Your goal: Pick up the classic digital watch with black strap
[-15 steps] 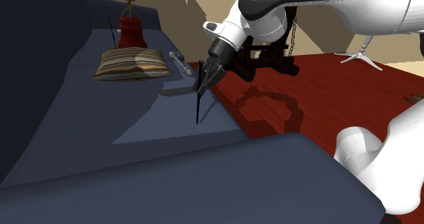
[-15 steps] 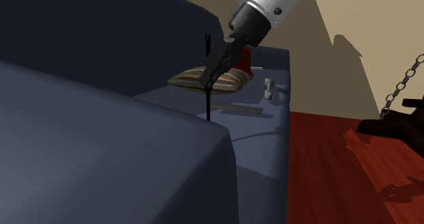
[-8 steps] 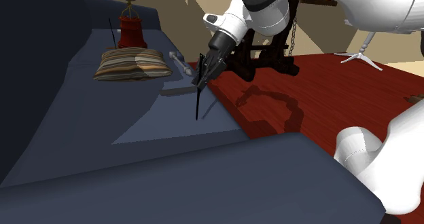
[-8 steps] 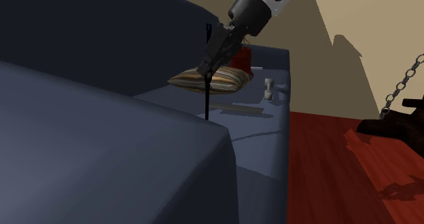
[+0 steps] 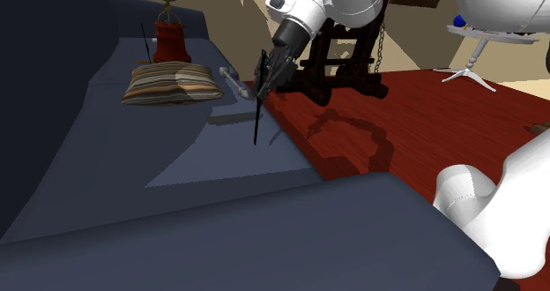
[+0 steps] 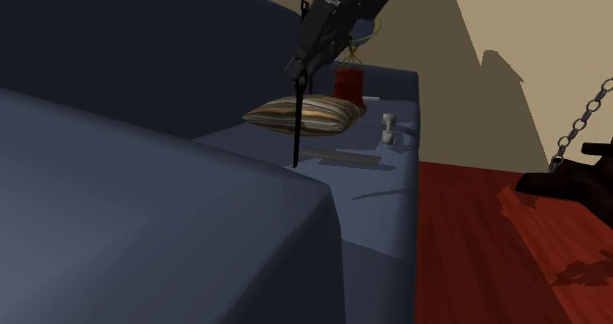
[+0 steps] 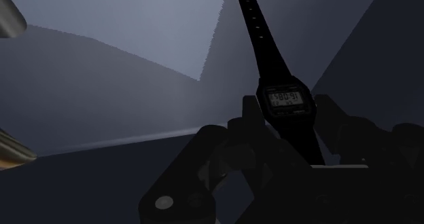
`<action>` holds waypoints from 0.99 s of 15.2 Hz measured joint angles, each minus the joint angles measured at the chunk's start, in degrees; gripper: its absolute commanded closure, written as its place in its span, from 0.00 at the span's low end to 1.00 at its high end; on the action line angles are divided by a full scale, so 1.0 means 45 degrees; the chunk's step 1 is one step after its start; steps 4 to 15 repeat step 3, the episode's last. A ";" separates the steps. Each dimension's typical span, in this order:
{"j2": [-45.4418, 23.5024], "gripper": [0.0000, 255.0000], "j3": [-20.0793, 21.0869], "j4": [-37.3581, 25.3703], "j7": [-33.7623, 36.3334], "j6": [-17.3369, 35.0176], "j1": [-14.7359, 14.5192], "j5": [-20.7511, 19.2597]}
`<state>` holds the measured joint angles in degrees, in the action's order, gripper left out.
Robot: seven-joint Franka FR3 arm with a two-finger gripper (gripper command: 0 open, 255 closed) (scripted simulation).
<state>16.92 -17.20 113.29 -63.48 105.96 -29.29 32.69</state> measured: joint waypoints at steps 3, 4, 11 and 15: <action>-0.0109 1.00 -0.0029 -0.0479 0.0181 -0.0335 -0.0006 -0.0029; -0.0109 1.00 -0.0029 -0.0479 0.0181 -0.0335 -0.0006 -0.0029; -0.0109 1.00 -0.0029 -0.0479 0.0181 -0.0335 -0.0006 -0.0029; -0.0109 1.00 -0.0029 -0.0479 0.0181 -0.0335 -0.0006 -0.0029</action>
